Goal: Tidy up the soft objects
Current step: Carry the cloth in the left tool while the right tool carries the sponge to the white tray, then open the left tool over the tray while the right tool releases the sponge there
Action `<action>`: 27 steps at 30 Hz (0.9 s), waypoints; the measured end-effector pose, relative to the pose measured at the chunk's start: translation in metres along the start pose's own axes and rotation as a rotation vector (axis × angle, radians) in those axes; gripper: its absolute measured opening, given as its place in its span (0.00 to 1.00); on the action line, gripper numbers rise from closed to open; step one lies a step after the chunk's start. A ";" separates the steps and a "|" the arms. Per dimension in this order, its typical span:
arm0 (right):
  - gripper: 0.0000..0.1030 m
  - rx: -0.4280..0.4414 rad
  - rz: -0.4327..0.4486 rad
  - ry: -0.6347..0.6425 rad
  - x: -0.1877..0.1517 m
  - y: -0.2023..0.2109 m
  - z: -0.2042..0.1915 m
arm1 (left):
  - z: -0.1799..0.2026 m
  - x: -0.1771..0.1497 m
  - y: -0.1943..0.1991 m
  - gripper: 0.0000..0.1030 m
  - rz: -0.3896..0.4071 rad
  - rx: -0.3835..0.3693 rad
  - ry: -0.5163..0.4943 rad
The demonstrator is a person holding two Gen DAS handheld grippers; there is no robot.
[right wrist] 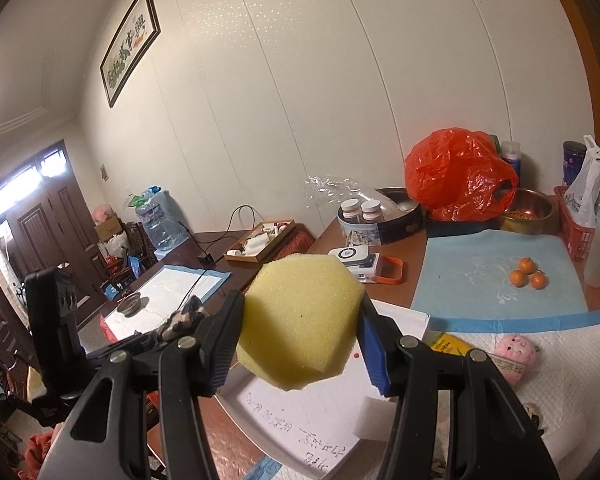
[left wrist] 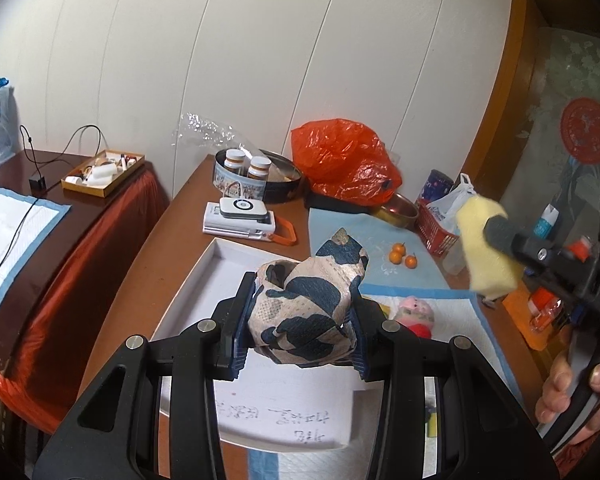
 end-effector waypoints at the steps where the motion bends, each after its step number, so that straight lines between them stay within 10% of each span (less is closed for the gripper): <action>1: 0.53 -0.004 0.005 -0.002 0.003 -0.003 -0.001 | -0.002 0.001 -0.003 0.39 -0.001 -0.002 -0.005; 13: 0.54 -0.080 -0.003 -0.108 -0.003 -0.042 0.018 | -0.022 -0.018 -0.078 0.39 -0.120 0.038 -0.110; 27: 0.55 -0.156 -0.266 -0.283 -0.090 -0.134 0.057 | -0.049 -0.070 -0.146 0.40 -0.264 0.140 -0.212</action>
Point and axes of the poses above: each gripper's, at about its wrist camera, not at the fingertips, and y roughly against the way its jaws point, z to its right, x to its top, the point moved 8 cm from there along -y, roughly the way its jaws point, and after that the axes turned 11 degrees about x, right-handed, at the moved point
